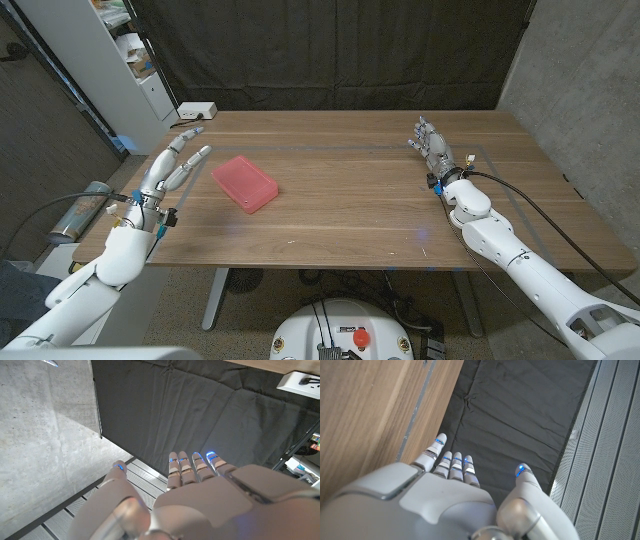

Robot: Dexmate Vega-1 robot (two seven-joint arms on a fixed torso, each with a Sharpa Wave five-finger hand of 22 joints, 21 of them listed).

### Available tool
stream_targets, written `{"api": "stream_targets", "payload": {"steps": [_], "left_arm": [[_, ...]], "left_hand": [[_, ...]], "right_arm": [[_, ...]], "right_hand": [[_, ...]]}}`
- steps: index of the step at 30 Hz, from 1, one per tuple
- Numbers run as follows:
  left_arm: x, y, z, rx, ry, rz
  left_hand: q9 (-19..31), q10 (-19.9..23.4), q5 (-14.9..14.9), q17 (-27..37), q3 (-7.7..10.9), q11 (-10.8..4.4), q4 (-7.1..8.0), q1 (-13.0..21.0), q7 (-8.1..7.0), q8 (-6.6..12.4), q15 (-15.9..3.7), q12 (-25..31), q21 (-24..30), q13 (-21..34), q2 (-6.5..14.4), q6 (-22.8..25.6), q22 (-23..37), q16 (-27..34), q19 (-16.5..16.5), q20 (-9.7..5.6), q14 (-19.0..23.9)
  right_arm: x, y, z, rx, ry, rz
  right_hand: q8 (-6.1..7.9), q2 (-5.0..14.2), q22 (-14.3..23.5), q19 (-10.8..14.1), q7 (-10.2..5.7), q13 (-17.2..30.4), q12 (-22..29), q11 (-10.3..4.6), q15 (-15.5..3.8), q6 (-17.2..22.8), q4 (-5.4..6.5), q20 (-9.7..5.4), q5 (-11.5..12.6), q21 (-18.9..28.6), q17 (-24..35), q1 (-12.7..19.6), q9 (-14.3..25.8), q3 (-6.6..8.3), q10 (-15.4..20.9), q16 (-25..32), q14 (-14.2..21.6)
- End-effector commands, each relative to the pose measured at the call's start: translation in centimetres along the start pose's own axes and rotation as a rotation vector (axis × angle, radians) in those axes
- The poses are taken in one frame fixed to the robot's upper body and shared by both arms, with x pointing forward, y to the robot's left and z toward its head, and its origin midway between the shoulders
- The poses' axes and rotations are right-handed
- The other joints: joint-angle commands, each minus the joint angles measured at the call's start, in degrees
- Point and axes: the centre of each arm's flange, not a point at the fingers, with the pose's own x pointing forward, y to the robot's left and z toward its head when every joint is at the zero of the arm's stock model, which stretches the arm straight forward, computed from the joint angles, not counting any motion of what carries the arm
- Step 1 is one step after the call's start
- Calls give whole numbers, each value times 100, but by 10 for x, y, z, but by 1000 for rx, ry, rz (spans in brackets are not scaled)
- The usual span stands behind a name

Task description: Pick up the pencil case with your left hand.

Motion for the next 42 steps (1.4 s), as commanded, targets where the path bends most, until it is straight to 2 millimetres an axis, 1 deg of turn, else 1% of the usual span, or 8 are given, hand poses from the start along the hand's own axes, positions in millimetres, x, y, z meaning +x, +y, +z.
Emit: {"api": "stream_targets", "payload": {"steps": [1, 10, 24, 25, 26, 33, 37, 42], "left_arm": [[-2, 7, 0, 84, -23, 11], [-1, 11, -4, 143, -41, 21], [0, 18, -7, 243, -52, -12], [1, 19, -8, 247, -49, -20], [0, 20, -7, 259, -51, -22], [0, 26, -8, 302, -48, -39], [3, 30, -8, 313, -49, -46], [6, 31, -7, 341, -53, -59]], "left_hand": [[26, 59, 69, 14, 25, -25, -49, 95, -64, 16, -8, 16, -8, 7, 3, 27, 17, 5, 42, -12, 85], [28, 110, 113, 15, 22, -74, -94, 141, -98, 14, -43, 22, -14, 10, -23, 57, 16, 8, 102, -53, 129], [30, 110, 171, 18, 16, -95, -140, 188, -165, -15, -83, 7, -18, 14, -56, 21, 16, 3, 176, -72, 156], [31, 104, 182, 18, 15, -100, -149, 198, -162, -32, -86, 2, -21, 15, -63, -18, 16, 0, 184, -61, 155], [31, 99, 183, 19, 15, -102, -151, 200, -163, -33, -87, 0, -22, 15, -64, -20, 15, -1, 184, -60, 154], [35, 16, 253, 21, 18, -110, -229, 297, -187, -80, -51, -46, -50, 20, -111, -148, 14, -19, 204, -30, 139], [36, -4, 279, 22, 21, -116, -262, 344, -169, -93, -47, -59, -62, 22, -127, -196, 13, -25, 208, -21, 132], [38, -27, 305, 22, 26, -121, -297, 396, -187, -108, -41, -72, -73, 24, -142, -252, 13, -32, 216, -20, 123]], "right_arm": [[6, 7, 4, -14, -5, 14], [6, 9, 3, -21, -1, 11], [11, 15, 4, -29, 7, 8], [11, 16, 4, -29, 9, 8], [12, 16, 4, -32, 8, 12], [14, 19, 3, -34, 10, 15], [15, 19, 6, -31, 8, 10], [15, 20, 8, -34, 0, 9]], "right_hand": [[-15, 73, 27, 58, 3, 1, 0, 21, 23, 59, 2, 13, -17, -38, -2, 11, 26, -19, 6, 42, 35], [-15, 84, 27, 65, 5, 1, -2, 12, 25, 59, -1, 15, -16, -56, -9, 14, 26, -32, 3, 43, 36], [-15, 87, 28, 72, -1, 1, 0, 23, 18, 61, -7, 15, -16, -79, -19, 16, 26, -54, 11, 42, 34], [-14, 88, 28, 73, 3, 1, -1, 31, 17, 62, -7, 15, -16, -80, -20, 16, 26, -55, 10, 42, 35], [-14, 92, 28, 73, 1, 1, -4, 3, 17, 63, -8, 15, -15, -85, -22, 19, 26, -58, 3, 42, 34], [-13, 96, 28, 76, -1, 1, -5, 16, 20, 65, -10, 18, -15, -97, -26, 18, 26, -68, 1, 43, 34], [-13, 100, 28, 78, -6, 1, -4, 28, 20, 65, -10, 16, -15, -103, -28, 18, 26, -74, 4, 43, 33], [-14, 101, 29, 80, -3, 1, -3, 22, 18, 66, -12, 17, -15, -110, -31, 19, 26, -80, 5, 43, 33]]}}
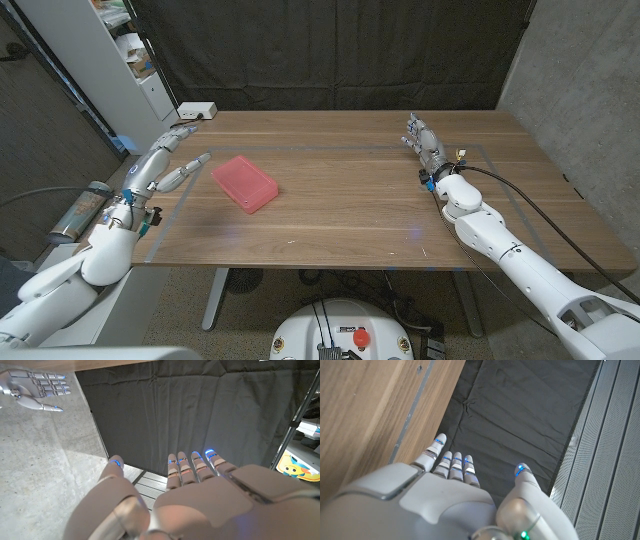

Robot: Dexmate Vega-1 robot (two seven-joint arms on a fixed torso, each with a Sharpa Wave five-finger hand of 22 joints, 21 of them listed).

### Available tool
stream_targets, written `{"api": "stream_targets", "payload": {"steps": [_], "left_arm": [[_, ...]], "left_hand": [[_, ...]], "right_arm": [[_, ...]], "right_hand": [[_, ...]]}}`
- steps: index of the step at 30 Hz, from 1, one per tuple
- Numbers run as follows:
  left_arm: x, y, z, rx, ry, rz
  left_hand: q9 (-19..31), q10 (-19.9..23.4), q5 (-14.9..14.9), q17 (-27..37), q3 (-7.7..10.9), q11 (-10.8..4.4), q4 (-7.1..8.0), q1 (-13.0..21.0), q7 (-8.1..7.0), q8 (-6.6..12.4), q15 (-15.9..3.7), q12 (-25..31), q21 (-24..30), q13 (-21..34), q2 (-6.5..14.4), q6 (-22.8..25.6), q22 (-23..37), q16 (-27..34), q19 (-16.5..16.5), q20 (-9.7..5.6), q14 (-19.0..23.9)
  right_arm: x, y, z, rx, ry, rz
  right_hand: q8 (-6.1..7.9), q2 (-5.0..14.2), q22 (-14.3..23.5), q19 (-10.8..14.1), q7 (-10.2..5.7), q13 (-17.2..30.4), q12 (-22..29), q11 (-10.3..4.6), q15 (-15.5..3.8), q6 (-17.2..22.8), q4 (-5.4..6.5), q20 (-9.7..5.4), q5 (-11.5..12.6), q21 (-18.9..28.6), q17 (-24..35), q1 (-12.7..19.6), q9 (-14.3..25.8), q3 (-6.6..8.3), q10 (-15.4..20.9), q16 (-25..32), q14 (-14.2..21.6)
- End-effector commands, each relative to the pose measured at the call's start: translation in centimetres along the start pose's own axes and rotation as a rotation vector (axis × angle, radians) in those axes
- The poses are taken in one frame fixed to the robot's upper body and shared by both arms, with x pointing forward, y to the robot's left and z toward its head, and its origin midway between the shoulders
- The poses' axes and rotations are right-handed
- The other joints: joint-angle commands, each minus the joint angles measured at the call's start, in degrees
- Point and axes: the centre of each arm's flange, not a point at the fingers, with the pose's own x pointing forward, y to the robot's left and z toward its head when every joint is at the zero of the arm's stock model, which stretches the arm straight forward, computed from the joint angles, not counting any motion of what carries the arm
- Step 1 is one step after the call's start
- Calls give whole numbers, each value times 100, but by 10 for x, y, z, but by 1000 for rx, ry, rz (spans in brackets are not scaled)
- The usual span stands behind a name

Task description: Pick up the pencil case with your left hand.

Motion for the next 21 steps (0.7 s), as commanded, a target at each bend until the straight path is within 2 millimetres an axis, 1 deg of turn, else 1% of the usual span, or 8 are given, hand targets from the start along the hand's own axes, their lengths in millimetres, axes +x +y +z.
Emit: {"api": "stream_targets", "payload": {"steps": [1, 9, 10, 21], "left_arm": [[6, 8, -2, 59, -9, -32], [12, 8, 2, 121, -24, -83], [13, 8, 3, 136, -28, -89], [19, 9, 7, 188, -34, -167]], "left_hand": [[8, -45, 50, 22, 4, 7, -60, 105, -10, -14, 21, -30, -31, 25, 7, -68, 12, -4, 25, 30, 18], [11, -94, 105, 23, 20, -4, -138, 232, -29, -31, 17, -56, -59, 30, -20, -170, 12, -17, 29, 32, -5], [12, -111, 116, 24, 23, -24, -153, 258, -25, -30, 17, -63, -63, 31, -25, -183, 12, -18, 30, 32, -7], [17, -247, 193, 25, 46, -8, -254, 461, -40, -40, 55, -118, -105, 38, -62, -328, 11, -40, 23, 59, -73]], "right_arm": [[2, 2, 4, -5, -7, -2], [2, 1, 4, 2, -12, -12], [2, 1, 4, -2, -14, -10], [0, -1, 3, 5, -16, -21]], "right_hand": [[-14, 40, 28, 60, -3, 1, -4, 24, 18, 64, -5, -4, -15, -23, -5, 20, 26, -26, 3, 43, 35], [-15, 46, 29, 65, -3, 1, -5, 20, 21, 64, -6, -2, -15, -34, -9, 19, 26, -37, 2, 43, 32], [-15, 46, 29, 66, -3, 1, -7, 20, 20, 63, -6, -3, -15, -35, -9, 19, 26, -38, -2, 43, 32], [-17, 50, 29, 70, -5, 1, -5, 18, 23, 57, -12, 0, -14, -55, -18, 23, 26, -58, 2, 42, 30]]}}
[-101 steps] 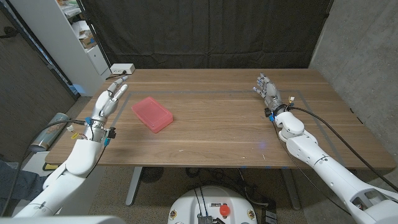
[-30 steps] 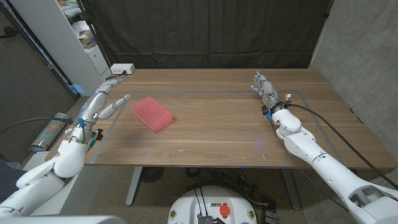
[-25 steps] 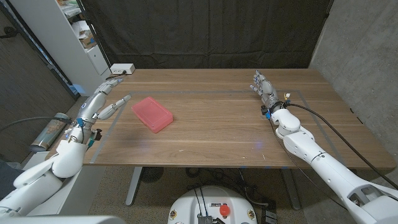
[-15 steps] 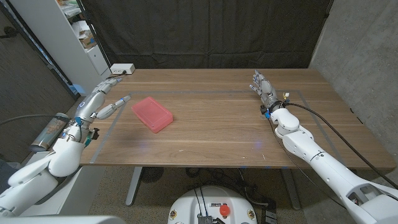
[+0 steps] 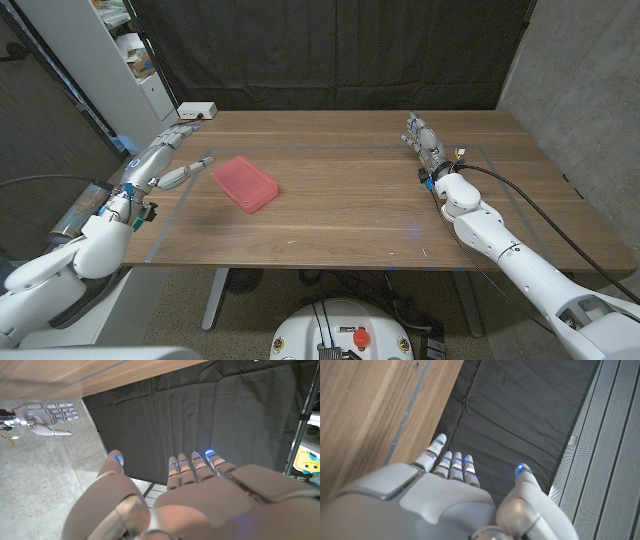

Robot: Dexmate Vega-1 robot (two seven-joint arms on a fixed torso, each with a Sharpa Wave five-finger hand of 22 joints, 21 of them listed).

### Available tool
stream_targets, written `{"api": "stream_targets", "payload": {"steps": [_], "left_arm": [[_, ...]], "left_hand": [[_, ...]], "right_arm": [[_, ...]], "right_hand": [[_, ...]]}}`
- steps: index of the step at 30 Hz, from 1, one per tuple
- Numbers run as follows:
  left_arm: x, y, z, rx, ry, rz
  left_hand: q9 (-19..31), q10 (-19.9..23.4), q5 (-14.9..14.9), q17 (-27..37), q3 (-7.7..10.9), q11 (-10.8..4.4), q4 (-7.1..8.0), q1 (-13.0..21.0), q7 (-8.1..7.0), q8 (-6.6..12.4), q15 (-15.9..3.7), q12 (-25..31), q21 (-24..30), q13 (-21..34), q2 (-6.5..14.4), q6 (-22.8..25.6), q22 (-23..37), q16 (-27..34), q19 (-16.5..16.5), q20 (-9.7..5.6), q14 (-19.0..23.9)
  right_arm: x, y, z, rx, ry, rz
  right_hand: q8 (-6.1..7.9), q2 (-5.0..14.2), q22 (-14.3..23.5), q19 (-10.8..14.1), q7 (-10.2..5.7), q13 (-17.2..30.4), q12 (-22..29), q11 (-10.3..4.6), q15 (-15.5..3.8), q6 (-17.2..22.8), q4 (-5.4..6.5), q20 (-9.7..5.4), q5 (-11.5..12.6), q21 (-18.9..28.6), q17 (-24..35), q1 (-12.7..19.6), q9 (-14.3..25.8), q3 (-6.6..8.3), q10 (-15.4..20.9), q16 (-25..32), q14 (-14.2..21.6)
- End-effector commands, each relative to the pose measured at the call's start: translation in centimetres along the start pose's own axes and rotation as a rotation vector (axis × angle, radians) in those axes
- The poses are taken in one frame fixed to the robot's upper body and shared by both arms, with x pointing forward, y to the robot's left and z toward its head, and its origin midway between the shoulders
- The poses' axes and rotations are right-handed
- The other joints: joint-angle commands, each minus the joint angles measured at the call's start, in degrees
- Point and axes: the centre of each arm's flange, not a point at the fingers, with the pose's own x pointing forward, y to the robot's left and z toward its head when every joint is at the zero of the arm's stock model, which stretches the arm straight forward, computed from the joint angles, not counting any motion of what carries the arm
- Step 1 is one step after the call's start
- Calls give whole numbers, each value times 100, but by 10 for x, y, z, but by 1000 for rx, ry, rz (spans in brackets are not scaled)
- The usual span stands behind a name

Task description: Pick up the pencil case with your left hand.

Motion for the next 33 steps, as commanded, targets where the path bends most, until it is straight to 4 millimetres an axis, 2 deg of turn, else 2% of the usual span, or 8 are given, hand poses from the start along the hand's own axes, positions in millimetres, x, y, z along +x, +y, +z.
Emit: {"api": "stream_targets", "payload": {"steps": [1, 12, 22, 33], "left_arm": [[7, 1, 3, 74, -6, -86], [13, 7, 10, 152, -21, -154], [2, 12, 11, 197, -22, -156], [2, 20, 12, 280, -32, -210]], "left_hand": [[18, -89, 82, 25, 25, -2, -67, 140, 1, -14, 24, -29, -28, 11, -10, -78, 11, -43, 22, 58, -58], [21, -220, 145, 26, 39, 11, -127, 337, -19, -26, 72, -69, -71, 17, -47, -252, 12, -62, -10, 87, -149], [23, -300, 182, 27, 41, 16, -143, 469, -21, -26, 101, -85, -124, 22, -71, -352, 13, -75, -121, 120, -239], [24, -347, 204, 28, 39, -4, -146, 552, -34, -34, 91, -89, -128, 25, -88, -452, 14, -72, -126, 107, -272]], "right_arm": [[-2, -2, 0, 7, -4, -12], [-4, -4, -1, 8, -11, -15], [2, -3, 5, 19, -22, -22], [3, -3, 8, 18, -30, -24]], "right_hand": [[-17, 50, 29, 70, -6, 1, -3, 26, 30, 58, 1, 0, -14, -20, 8, 23, 26, -46, 8, 42, 30], [-16, 58, 30, 72, 1, 0, -3, 18, 28, 62, -6, 1, -12, -40, -1, 30, 26, -65, 8, 42, 31], [-15, 66, 31, 72, -5, 0, -5, 25, 29, 64, -7, 0, -11, -55, -6, 28, 26, -81, 4, 44, 32], [-14, 73, 31, 75, 2, 0, -5, 15, 28, 67, -10, 0, -10, -70, -12, 29, 26, -99, 6, 46, 33]]}}
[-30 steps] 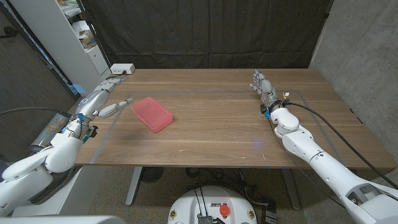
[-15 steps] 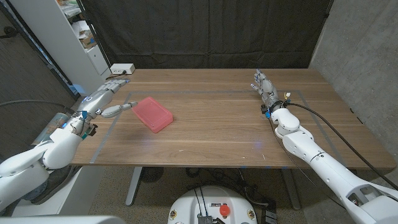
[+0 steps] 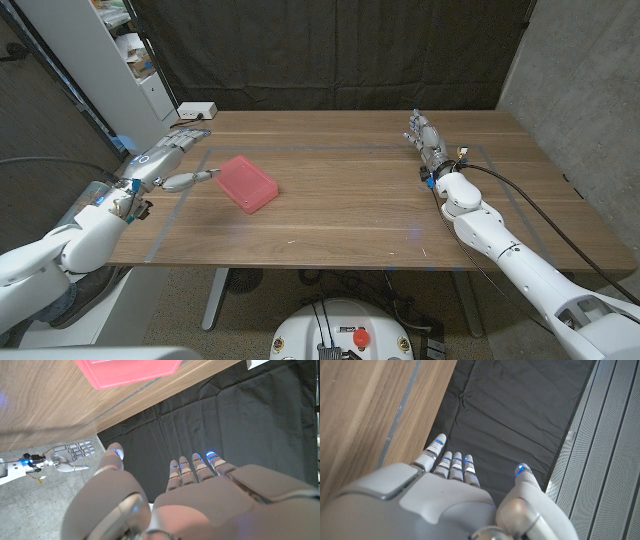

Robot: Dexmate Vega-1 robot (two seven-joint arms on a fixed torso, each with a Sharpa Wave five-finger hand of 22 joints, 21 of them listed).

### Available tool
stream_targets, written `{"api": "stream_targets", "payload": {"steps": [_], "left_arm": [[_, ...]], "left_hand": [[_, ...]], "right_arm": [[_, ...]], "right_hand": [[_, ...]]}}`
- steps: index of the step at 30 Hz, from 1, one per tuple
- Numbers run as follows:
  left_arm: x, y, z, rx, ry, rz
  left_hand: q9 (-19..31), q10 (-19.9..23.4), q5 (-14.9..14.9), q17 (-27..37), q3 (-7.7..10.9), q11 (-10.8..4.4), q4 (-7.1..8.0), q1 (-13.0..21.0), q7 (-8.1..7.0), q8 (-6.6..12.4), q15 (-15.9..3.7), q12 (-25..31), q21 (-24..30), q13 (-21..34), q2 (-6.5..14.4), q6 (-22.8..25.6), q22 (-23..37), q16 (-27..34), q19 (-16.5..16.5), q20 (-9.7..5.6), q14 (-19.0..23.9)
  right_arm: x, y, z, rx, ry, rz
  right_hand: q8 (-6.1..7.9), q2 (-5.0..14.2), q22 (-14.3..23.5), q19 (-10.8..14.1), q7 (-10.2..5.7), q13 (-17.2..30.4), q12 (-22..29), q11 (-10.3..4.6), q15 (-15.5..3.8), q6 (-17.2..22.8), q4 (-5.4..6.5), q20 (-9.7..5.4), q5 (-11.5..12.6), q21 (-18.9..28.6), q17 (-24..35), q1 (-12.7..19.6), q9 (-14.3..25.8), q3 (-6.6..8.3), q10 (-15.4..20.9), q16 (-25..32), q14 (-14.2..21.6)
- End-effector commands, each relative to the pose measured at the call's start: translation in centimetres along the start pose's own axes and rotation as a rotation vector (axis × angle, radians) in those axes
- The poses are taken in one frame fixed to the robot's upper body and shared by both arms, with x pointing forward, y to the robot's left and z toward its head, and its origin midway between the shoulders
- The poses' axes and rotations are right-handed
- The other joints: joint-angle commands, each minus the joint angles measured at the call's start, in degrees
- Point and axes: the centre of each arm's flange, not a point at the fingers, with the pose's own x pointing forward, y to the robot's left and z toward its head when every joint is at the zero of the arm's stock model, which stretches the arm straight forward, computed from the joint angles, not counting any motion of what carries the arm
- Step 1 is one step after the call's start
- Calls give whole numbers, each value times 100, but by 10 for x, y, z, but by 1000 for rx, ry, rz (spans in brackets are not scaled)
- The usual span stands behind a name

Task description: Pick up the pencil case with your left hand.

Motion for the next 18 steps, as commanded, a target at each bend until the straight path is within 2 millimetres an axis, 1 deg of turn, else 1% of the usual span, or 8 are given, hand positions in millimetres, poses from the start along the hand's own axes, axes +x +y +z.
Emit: {"api": "stream_targets", "payload": {"steps": [1, 8, 15, 18], "left_arm": [[-3, 8, -1, 83, -2, -60], [-2, 10, -3, 142, -17, -69], [4, 12, -5, 187, -31, -85], [8, 12, -6, 209, -33, -100]], "left_hand": [[25, -53, 39, 28, 15, -14, -29, 110, -12, -20, -37, -5, -1, 27, 5, -49, 13, -26, -42, 3, -49], [26, -61, 48, 28, 13, -25, -29, 140, -9, -13, -22, -2, 1, 28, -2, -60, 14, -16, -37, -6, -37], [27, -71, 62, 29, 11, -33, -29, 194, -28, -20, -40, 3, 4, 30, -11, -134, 14, -14, -25, -30, -49], [27, -83, 68, 29, 10, -10, -29, 213, -33, -26, -44, 2, 4, 31, -15, -170, 14, -11, -23, -35, -50]], "right_arm": [[2, 0, 3, 1, -9, -5], [-2, -3, 3, 3, -8, -17], [-8, -6, 5, 3, -10, -30], [-10, -6, 5, 6, -9, -37]], "right_hand": [[-15, 51, 31, 55, 1, 0, -4, 21, 27, 66, 15, -20, -10, -9, 15, 6, 26, -30, 7, 46, 32], [-14, 53, 31, 57, -4, 0, -4, 34, 23, 67, 8, -19, -9, -15, 9, 14, 26, -37, 8, 42, 27], [-14, 53, 31, 57, -3, 0, -2, 32, 23, 68, 7, -15, -8, -22, 7, 12, 26, -47, 13, 43, 27], [-14, 59, 31, 58, -3, 0, -2, 29, 23, 69, 9, -15, -7, -24, 7, 10, 26, -50, 13, 45, 30]]}}
